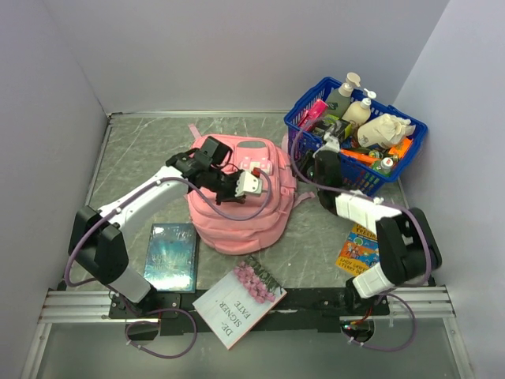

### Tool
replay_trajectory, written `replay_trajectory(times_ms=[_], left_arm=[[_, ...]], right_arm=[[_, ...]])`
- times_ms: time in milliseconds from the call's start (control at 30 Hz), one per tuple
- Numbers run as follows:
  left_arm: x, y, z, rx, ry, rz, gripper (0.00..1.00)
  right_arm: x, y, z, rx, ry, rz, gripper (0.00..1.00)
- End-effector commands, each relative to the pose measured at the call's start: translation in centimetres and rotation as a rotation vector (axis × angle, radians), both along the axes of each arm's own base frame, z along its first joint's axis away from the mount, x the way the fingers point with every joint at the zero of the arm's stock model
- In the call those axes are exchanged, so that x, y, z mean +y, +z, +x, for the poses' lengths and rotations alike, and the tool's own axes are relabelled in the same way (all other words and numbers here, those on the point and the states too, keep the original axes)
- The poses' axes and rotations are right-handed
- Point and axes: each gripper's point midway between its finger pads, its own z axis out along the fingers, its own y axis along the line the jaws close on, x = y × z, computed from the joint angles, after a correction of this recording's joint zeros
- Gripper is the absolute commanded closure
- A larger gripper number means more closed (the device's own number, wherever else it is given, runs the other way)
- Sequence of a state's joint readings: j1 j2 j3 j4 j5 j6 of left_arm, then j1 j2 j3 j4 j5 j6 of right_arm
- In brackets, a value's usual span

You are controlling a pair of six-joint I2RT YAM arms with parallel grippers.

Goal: Pack the student bag
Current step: Zip the student bag at the center of the board.

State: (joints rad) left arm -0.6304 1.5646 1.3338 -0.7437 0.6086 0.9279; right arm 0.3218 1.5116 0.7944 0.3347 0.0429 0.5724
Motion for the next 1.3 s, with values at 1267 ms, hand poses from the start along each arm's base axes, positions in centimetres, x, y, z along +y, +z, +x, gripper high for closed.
replay_trajectory(times_ms=[1267], left_arm=[[4.0, 9.6, 6.0, -0.300, 0.061, -0.202, 0.99]], right_arm=[[11.3, 1.3, -7.6, -0.394, 1.182, -0.472, 0.35]])
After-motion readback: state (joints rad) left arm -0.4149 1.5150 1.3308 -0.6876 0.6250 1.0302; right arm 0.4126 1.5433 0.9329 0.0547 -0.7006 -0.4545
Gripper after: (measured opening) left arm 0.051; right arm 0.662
